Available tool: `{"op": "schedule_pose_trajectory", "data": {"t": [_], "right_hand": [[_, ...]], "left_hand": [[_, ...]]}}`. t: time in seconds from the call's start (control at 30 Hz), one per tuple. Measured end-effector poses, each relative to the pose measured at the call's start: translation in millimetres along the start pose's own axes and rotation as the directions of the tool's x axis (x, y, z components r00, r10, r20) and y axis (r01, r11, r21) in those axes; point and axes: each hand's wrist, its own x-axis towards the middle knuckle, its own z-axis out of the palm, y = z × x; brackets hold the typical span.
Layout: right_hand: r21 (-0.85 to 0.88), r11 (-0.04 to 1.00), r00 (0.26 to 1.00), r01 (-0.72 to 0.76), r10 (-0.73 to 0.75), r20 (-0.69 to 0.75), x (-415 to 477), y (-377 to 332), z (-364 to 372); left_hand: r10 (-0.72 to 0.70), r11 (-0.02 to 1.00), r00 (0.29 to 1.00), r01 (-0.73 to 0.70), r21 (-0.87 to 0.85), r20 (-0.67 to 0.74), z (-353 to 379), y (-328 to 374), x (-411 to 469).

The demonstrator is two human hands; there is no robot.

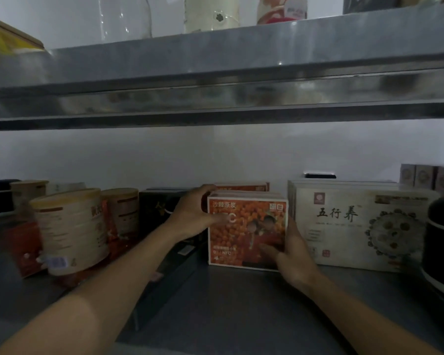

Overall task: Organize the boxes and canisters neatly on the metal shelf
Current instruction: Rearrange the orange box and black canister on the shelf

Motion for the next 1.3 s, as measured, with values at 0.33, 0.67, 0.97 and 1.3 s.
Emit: {"op": "schedule_pose_trajectory", "data": {"t": [0.33, 0.67, 0.97, 1.3], "right_hand": [[0.062, 0.991, 0.979, -0.119, 0.128, -0.159, 10, -8, 13], [0.177, 0.978, 0.974, -0.109, 0.141, -0.18, 38, -4, 26], [0.091, 0.992, 0.973, -0.083, 0.101, -0.209, 48, 16, 30], [0.2, 0.974, 0.98, -0.106, 0.136, -0.143, 52, 25, 30]], "left_hand": [[-0.107, 0.994, 0.989, 0.11, -0.026, 0.099, -14, -10, 87], [-0.126, 0.989, 0.944, 0.096, 0.112, 0.304, -6, -11, 142], [-0.125, 0.981, 0.944, 0.07, 0.182, 0.306, 8, -26, 178], [-0.25, 0.957, 0.889, 0.167, 0.236, 0.384, 25, -34, 190]]}}
